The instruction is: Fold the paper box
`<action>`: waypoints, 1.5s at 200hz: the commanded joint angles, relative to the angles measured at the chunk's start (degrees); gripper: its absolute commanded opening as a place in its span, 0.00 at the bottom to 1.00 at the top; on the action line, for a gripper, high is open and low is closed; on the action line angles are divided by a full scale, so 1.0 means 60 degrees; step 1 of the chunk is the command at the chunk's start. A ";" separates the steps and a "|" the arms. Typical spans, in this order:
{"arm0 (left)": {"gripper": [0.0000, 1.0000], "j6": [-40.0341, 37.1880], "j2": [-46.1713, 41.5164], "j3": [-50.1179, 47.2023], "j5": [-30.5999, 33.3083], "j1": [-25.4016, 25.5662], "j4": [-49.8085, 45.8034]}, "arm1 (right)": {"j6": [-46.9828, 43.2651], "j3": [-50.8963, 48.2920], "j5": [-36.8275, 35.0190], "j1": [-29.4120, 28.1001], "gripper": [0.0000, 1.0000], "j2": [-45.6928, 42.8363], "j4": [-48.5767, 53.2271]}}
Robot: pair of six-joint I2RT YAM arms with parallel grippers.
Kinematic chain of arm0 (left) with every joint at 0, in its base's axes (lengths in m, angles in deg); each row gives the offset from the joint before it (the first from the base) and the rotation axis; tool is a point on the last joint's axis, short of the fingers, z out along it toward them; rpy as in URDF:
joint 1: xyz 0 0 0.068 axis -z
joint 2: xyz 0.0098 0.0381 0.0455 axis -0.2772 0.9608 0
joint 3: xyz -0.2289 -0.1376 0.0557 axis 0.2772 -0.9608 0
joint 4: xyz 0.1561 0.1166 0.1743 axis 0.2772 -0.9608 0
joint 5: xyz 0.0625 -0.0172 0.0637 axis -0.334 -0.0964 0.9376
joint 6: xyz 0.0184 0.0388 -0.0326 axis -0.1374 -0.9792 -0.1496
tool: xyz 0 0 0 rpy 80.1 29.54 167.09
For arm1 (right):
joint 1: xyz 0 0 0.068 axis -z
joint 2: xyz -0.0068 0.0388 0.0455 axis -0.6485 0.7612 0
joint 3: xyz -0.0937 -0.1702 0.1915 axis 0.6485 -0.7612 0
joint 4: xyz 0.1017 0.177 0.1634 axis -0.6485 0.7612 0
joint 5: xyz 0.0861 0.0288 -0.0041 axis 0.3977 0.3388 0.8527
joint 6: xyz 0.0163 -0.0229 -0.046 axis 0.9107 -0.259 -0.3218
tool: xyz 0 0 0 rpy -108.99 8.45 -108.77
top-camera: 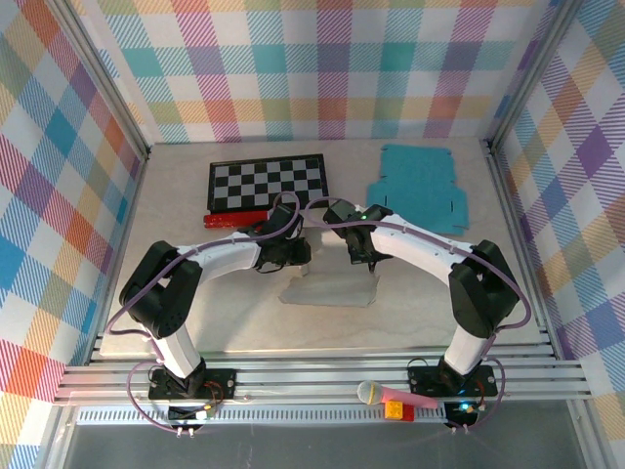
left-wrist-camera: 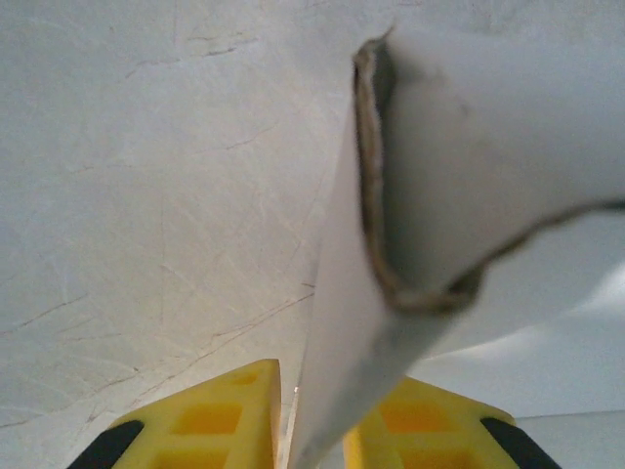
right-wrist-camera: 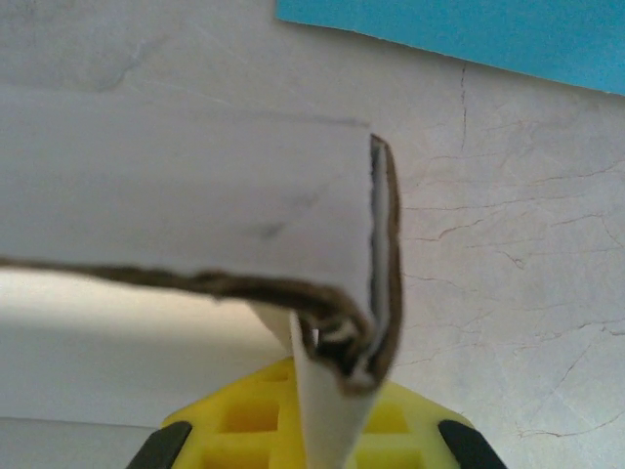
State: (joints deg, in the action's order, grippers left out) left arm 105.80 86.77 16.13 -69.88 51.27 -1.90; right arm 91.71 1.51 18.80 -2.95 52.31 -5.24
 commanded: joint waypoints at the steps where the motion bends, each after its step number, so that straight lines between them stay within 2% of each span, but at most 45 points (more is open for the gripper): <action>1: 0.18 -0.0286 -0.0242 -0.0127 0.0405 0.0026 0.0322 | -0.0195 0.0097 0.0207 -0.0042 0.00 0.0198 0.0227; 20: 0.00 -0.0357 -0.0116 0.0032 0.0603 0.0026 0.0162 | -0.0199 0.0152 0.0284 -0.0035 0.00 0.0275 0.0296; 43: 0.00 -0.0241 0.0122 0.0368 0.1344 0.0152 -0.0382 | -0.0234 0.0275 0.0419 -0.0027 0.00 0.0446 0.0410; 86: 0.00 0.1003 0.0701 0.0935 0.4133 0.0901 -0.2152 | -0.0005 0.0623 0.0758 -0.0011 0.00 0.0919 0.0829; 110: 0.00 0.1698 0.1007 0.1069 0.5083 0.1293 -0.2654 | -0.0013 0.0640 0.0810 0.0013 0.00 0.1022 0.0885; 123: 0.00 0.1848 0.1134 0.1114 0.5236 0.1467 -0.2642 | -0.0016 0.0634 0.0885 0.0033 0.00 0.1010 0.0873; 147: 0.00 0.2076 0.1217 0.1032 0.5118 0.1548 -0.2368 | -0.0001 0.0674 0.1038 0.0095 0.00 0.1034 0.0858; 158: 0.05 0.2006 0.1114 0.0964 0.4982 0.1535 -0.2139 | 0.0000 0.0660 0.1059 0.0135 0.00 0.1038 0.0857; 185: 0.31 0.1332 0.0455 0.0661 0.4453 0.1455 -0.1451 | -0.0010 0.0567 0.1236 0.0282 0.00 0.0973 0.0829; 194: 0.38 0.1079 0.0205 0.0495 0.4095 0.1355 -0.1134 | -0.0024 0.0556 0.1277 0.0337 0.00 0.0950 0.0819; 198: 0.47 0.0981 0.0100 0.0416 0.3901 0.1277 -0.0997 | -0.0037 0.0549 0.1303 0.0351 0.00 0.0939 0.0814; 202: 0.52 0.0864 0.0018 0.0340 0.3679 0.1194 -0.0853 | -0.0041 0.0547 0.1321 0.0359 0.00 0.0935 0.0801; 211: 0.59 0.0655 -0.0151 0.0195 0.3128 0.0990 -0.0447 | -0.0071 0.0540 0.1327 0.0375 0.00 0.0922 0.0787; 249: 0.56 -0.0088 -0.0266 0.0090 0.2011 0.0524 -0.0250 | -0.0072 0.0493 0.1326 0.0409 0.00 0.0840 0.0726; 300: 0.43 -0.0340 -0.0007 0.0376 0.2060 0.0465 -0.0466 | -0.0079 0.0493 0.1326 0.0414 0.00 0.0847 0.0739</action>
State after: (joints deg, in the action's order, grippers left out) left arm 105.69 86.42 17.24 -56.57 54.24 -4.81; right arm 91.95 4.63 26.19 -0.39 57.73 -2.35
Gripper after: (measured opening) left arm 0.459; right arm 0.071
